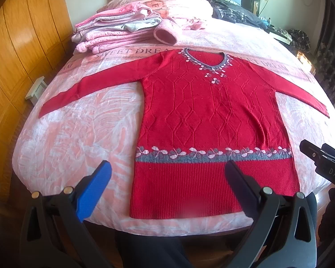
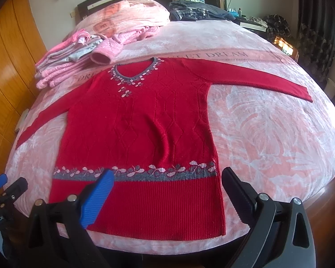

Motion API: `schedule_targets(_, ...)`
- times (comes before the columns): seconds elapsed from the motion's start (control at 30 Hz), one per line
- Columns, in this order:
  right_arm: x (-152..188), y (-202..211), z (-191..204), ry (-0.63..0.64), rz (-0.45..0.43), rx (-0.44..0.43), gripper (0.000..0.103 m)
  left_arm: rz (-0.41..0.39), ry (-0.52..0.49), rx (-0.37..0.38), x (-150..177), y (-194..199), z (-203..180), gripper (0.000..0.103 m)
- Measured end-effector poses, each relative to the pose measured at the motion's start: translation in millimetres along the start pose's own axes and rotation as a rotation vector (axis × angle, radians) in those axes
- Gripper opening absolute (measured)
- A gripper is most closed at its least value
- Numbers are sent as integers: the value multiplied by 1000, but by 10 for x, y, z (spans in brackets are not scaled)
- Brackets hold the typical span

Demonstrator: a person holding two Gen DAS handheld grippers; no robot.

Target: Fold small clothes

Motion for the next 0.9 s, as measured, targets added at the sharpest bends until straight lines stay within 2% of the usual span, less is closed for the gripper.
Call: schedule_targets(0.9, -26, -69, -30, -4, 9, -8, 99, 4, 6, -2, -27, -5, 30, 100)
Point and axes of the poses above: each gripper's, at about its wrist camera, not at the fingertips, and y roughly against the way its jaws point, z to its left, x to its underside, the point moved 4 cm from there along -y, roughly the way its jaws point, and after that the axes turned 14 degrees about -x, right-handed, at the moved point
